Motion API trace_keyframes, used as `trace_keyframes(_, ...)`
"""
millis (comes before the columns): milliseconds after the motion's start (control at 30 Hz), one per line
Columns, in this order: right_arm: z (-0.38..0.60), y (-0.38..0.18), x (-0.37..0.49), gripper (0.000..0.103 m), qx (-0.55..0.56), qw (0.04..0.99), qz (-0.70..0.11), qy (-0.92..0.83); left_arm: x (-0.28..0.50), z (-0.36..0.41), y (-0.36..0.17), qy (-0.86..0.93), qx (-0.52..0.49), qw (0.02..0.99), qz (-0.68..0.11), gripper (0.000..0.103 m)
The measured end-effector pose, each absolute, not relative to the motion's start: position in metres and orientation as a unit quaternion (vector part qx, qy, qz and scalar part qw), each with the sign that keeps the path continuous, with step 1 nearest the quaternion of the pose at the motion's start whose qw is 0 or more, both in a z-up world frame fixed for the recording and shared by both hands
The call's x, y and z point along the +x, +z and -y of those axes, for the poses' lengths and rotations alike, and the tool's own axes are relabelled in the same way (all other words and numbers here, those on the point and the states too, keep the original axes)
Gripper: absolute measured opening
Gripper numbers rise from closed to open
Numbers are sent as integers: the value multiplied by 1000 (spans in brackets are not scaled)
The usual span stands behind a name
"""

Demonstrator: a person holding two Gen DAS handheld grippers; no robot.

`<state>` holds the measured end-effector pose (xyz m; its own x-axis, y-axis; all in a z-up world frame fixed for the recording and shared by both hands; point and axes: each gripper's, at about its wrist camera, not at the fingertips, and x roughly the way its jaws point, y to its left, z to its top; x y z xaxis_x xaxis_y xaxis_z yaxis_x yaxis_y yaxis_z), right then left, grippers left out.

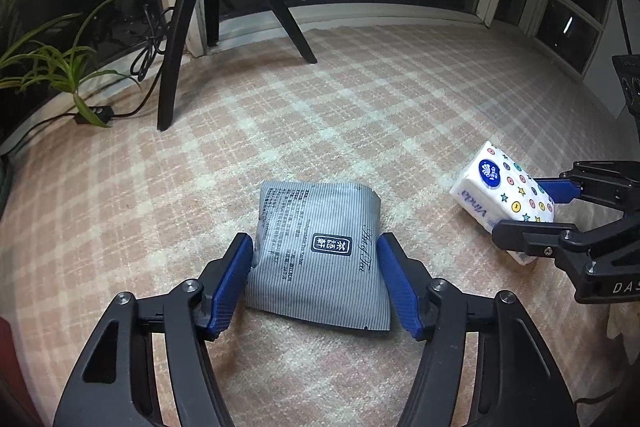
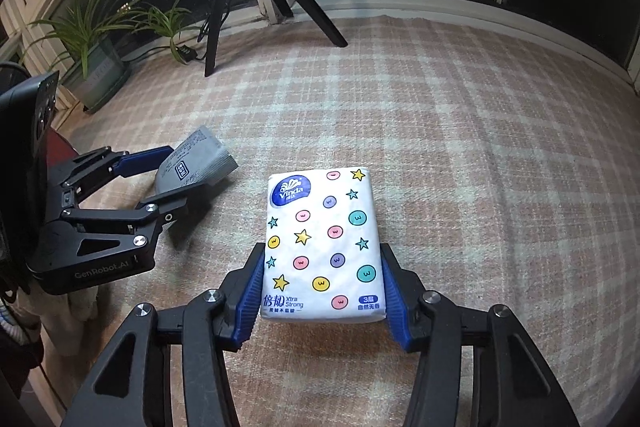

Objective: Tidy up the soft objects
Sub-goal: 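Lift and carry the polka-dot pack with the right gripper while the left gripper carries the sachet to the box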

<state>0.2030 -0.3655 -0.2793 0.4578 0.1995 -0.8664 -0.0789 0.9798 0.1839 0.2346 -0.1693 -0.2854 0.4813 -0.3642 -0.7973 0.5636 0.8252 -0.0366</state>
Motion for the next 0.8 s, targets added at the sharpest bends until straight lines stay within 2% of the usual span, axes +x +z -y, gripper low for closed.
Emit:
trace_keyframes(367, 366, -257, 194, 49, 56, 861, -497, 91, 215, 156, -254, -264, 98, 868, -408, 64)
trace_keyframes(800, 324, -193, 177, 49, 28, 877, -455, 155, 164, 112, -191, -220, 70, 902, -365, 64)
